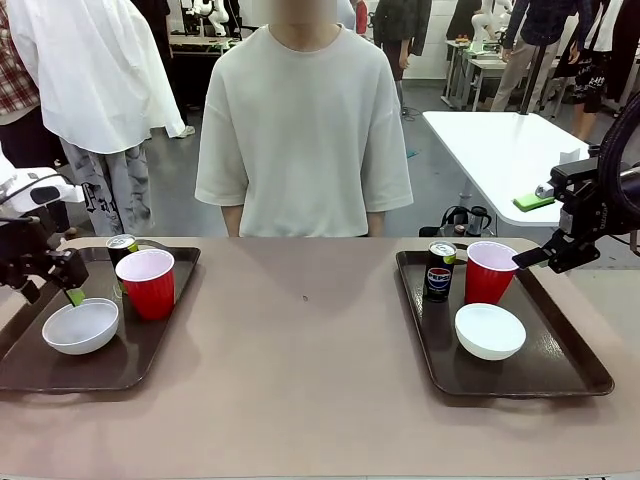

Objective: Prepare tableware on both trays.
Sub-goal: Pick up a Picnic Bowl from the table and place it on a Handle tray.

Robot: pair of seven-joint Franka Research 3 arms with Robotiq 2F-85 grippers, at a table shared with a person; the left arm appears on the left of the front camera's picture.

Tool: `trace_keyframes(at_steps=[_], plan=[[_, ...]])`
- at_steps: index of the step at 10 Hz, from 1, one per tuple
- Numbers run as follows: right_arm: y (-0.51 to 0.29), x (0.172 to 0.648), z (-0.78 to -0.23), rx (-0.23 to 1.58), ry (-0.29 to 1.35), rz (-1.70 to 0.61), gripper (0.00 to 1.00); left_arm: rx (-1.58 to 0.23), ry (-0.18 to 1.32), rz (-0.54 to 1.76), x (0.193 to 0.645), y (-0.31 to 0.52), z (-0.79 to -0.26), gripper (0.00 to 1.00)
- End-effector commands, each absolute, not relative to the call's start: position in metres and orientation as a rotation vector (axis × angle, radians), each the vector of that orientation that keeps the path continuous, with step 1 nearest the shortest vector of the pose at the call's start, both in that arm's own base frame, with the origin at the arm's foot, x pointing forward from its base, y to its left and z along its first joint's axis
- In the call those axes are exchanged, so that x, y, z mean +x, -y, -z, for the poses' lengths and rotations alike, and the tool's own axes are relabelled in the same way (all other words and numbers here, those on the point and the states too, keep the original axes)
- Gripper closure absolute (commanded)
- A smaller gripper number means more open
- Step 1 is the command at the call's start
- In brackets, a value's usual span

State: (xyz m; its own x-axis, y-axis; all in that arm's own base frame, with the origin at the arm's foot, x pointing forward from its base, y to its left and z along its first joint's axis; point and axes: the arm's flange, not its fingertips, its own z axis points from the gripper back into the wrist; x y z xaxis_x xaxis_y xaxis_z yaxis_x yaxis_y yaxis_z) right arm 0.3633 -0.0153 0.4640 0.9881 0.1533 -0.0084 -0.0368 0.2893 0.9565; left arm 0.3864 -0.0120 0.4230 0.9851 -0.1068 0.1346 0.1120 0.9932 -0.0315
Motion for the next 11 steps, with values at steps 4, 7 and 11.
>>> trace_keyframes(at_steps=[4,7,11], plan=[[0.018,0.363,-0.463,1.263,-0.11,-0.153,0.0,-0.108,0.098,0.189,0.338,0.043,-0.466,0.0],[0.018,0.363,-0.463,1.263,-0.11,-0.153,0.0,-0.086,0.103,0.175,0.348,0.041,-0.462,0.0],[0.018,0.363,-0.463,1.263,-0.11,-0.153,0.0,-0.214,0.14,0.204,0.334,0.059,-0.496,0.0]])
